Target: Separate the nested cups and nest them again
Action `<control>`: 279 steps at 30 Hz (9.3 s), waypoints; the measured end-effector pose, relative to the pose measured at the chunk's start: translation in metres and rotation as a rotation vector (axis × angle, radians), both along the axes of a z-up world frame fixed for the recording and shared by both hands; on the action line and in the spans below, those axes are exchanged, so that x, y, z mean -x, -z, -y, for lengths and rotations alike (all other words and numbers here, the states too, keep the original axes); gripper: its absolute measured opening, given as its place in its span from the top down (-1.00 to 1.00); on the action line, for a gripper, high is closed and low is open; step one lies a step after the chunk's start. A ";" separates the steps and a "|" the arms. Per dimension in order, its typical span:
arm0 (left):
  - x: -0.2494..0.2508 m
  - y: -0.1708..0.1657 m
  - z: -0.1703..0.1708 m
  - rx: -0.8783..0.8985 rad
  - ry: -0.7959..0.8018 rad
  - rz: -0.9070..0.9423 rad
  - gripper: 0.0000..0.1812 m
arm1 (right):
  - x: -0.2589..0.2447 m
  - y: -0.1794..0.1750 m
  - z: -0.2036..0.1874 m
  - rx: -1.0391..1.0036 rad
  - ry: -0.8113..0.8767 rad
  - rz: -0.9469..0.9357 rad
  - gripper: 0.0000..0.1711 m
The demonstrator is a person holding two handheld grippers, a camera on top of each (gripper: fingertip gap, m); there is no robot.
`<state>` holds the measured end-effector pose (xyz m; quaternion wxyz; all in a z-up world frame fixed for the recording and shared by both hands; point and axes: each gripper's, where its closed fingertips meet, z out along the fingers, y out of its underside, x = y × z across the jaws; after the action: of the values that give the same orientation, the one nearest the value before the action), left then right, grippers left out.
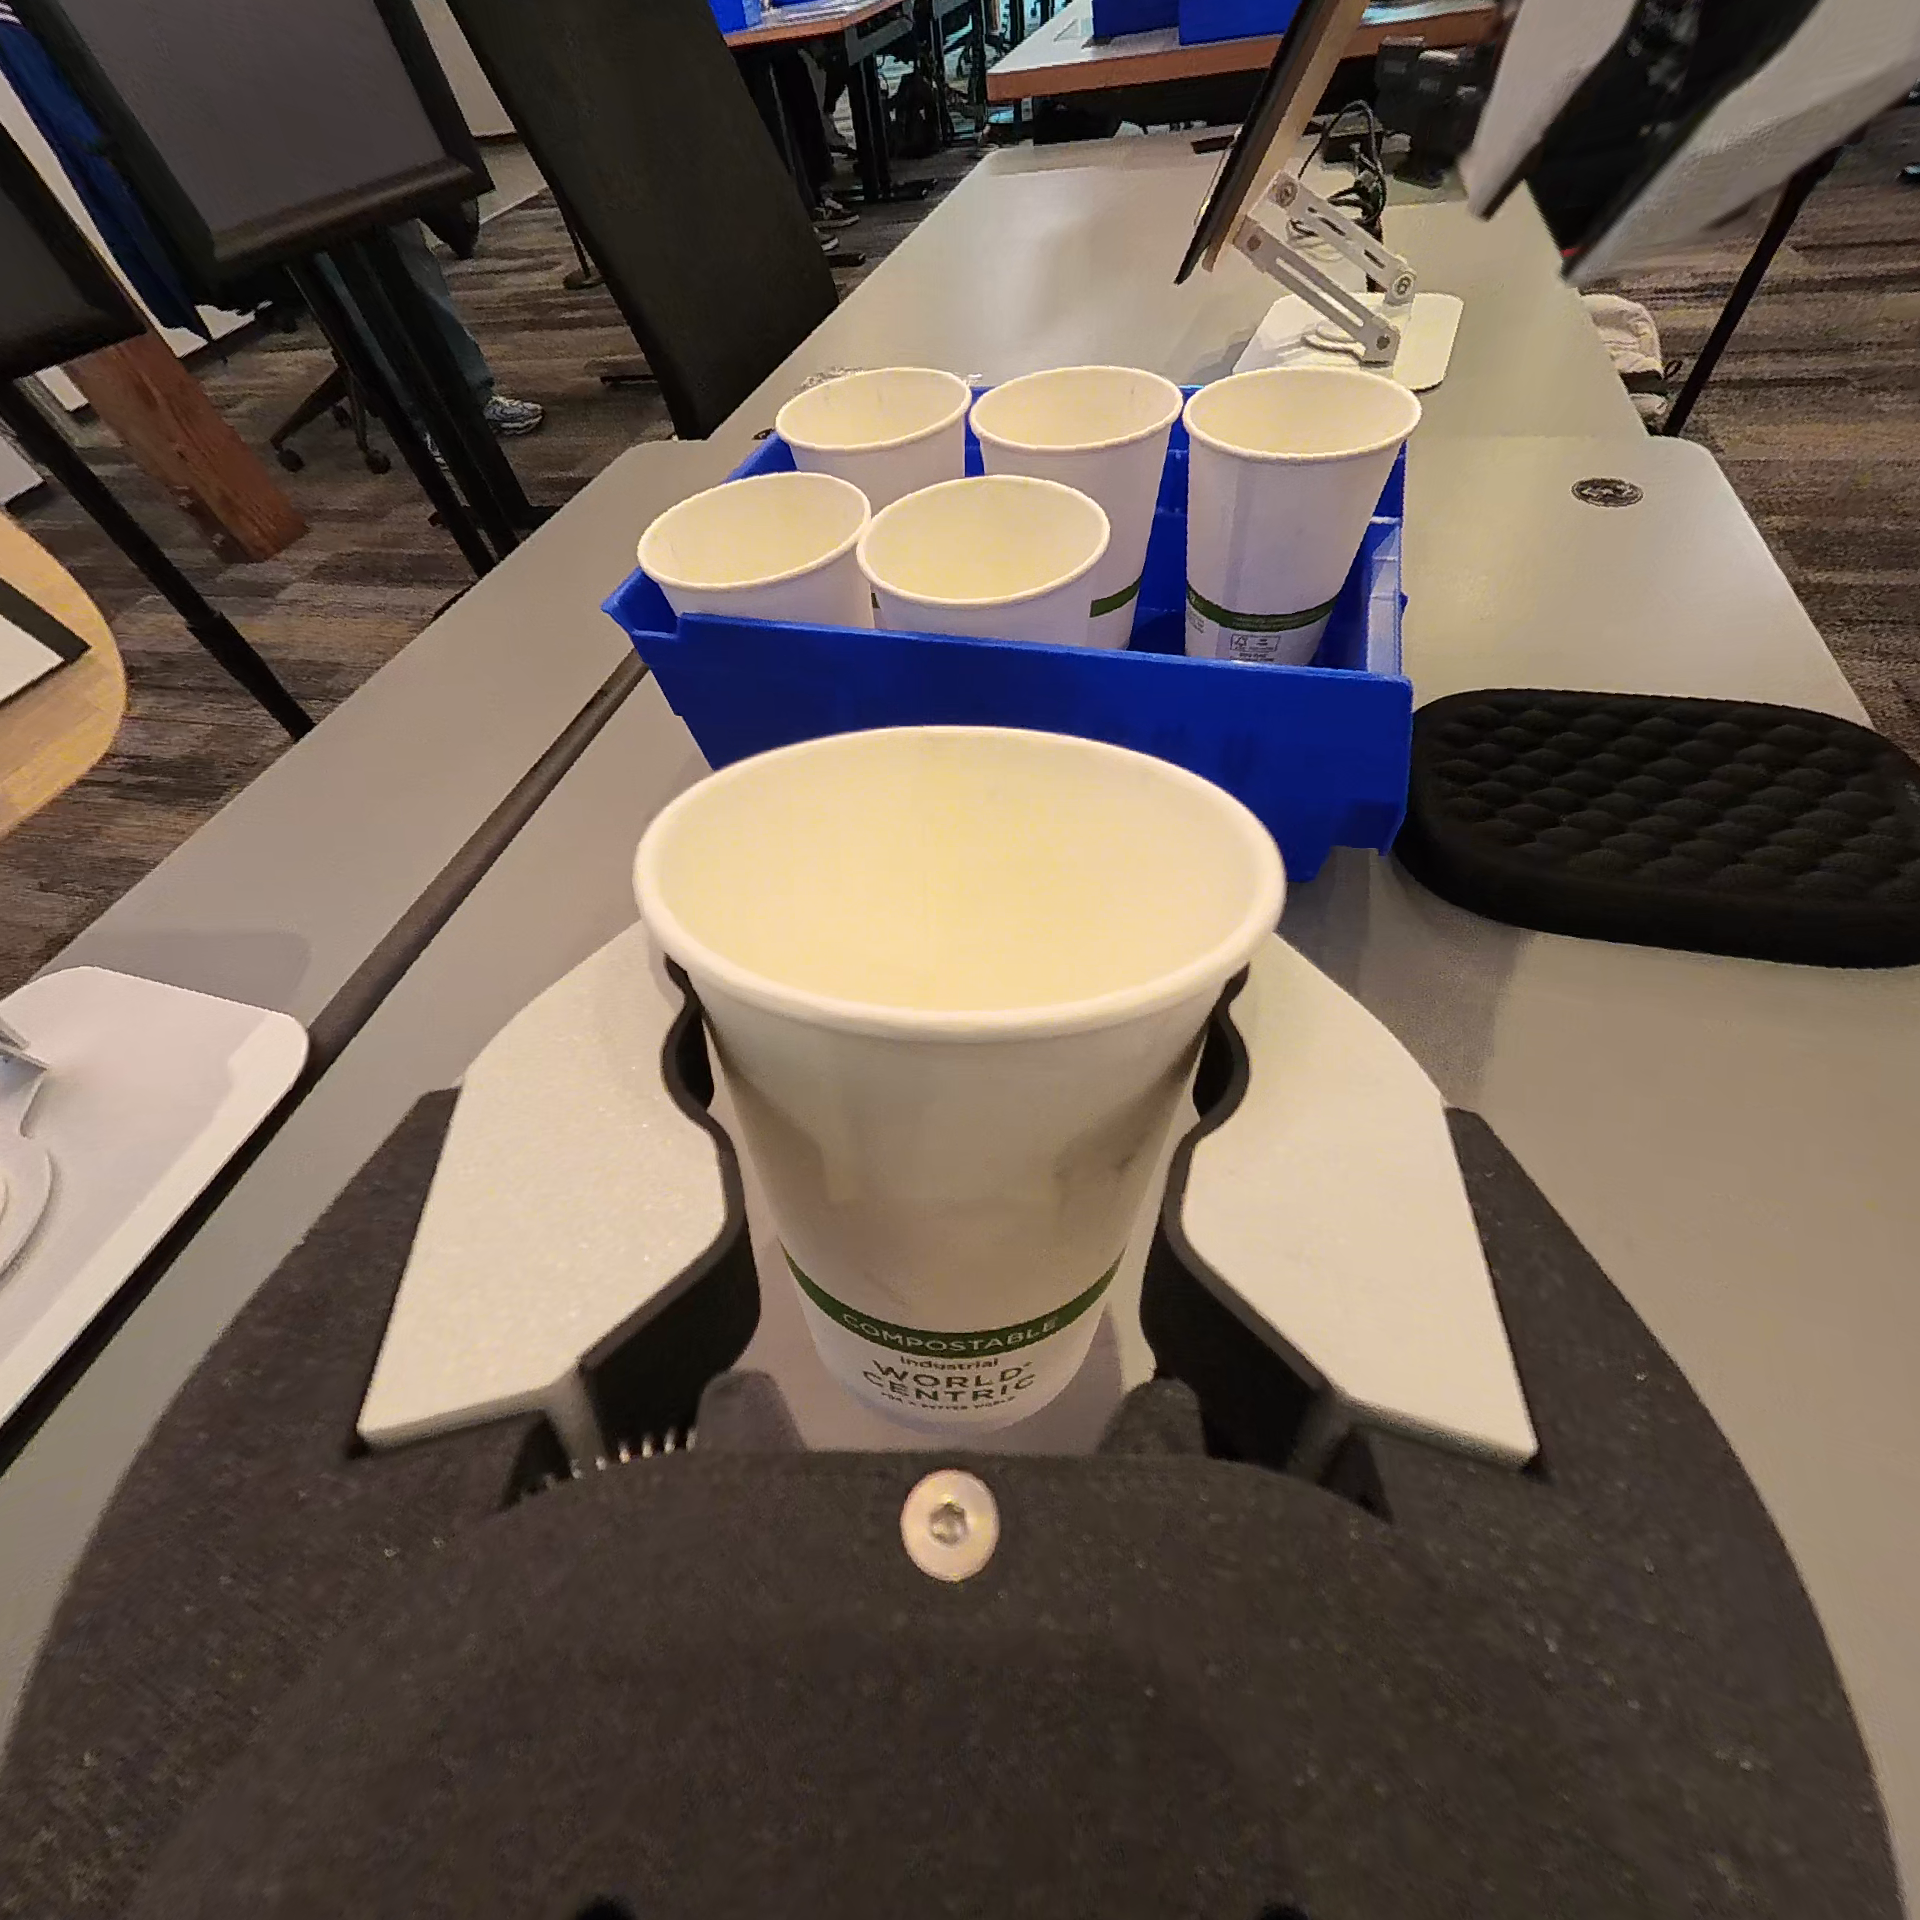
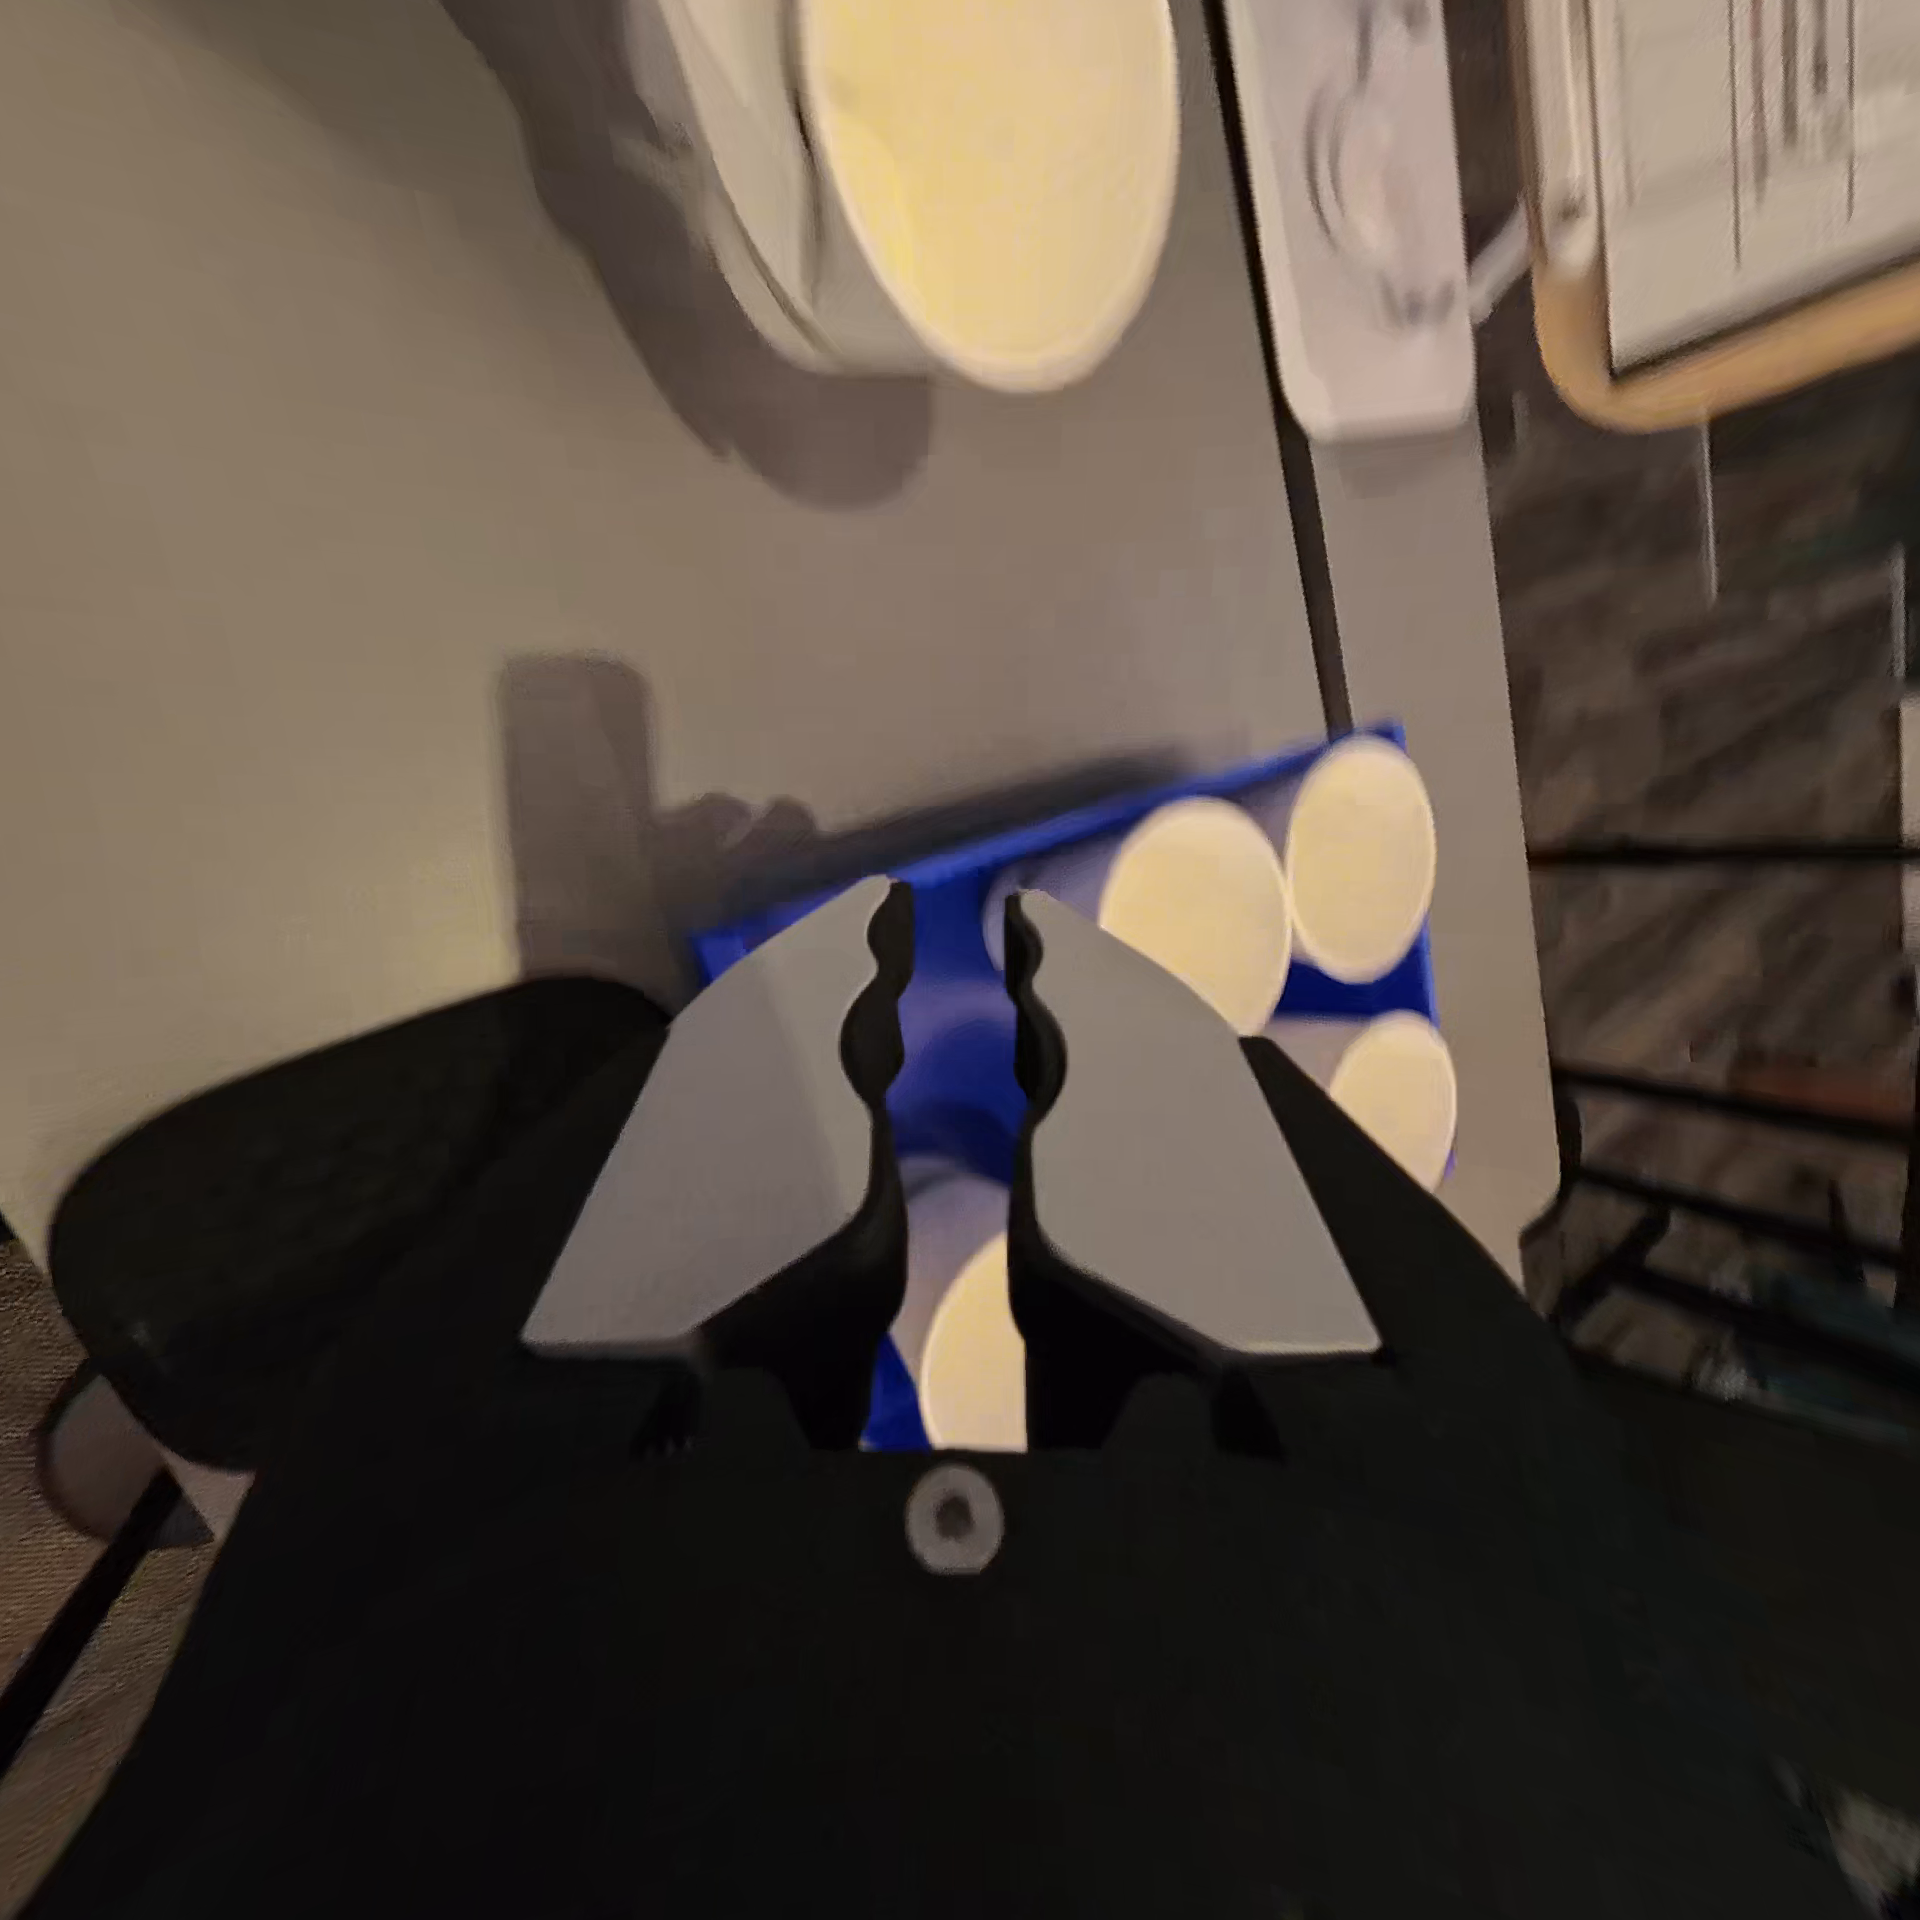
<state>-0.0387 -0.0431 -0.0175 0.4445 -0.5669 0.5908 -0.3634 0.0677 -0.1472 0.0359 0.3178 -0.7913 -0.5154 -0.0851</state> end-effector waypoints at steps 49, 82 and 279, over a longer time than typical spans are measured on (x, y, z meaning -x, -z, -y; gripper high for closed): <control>0.006 -0.015 0.059 0.056 0.320 0.043 -0.16 | 0.115 0.036 -0.017 0.170 -0.359 0.041 0.96; 0.008 -0.015 0.041 0.047 0.243 0.043 -0.08 | -0.055 0.081 0.031 0.286 0.091 0.318 0.96; 0.356 0.098 -0.081 0.733 -0.879 -0.818 0.90 | -0.145 0.124 -0.029 0.721 1.073 -0.466 0.92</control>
<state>-0.3951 0.0381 -0.1151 0.0728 -0.9576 0.2661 -0.0834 0.2131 -0.1183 -0.0878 0.0513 -0.9910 0.0335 0.1187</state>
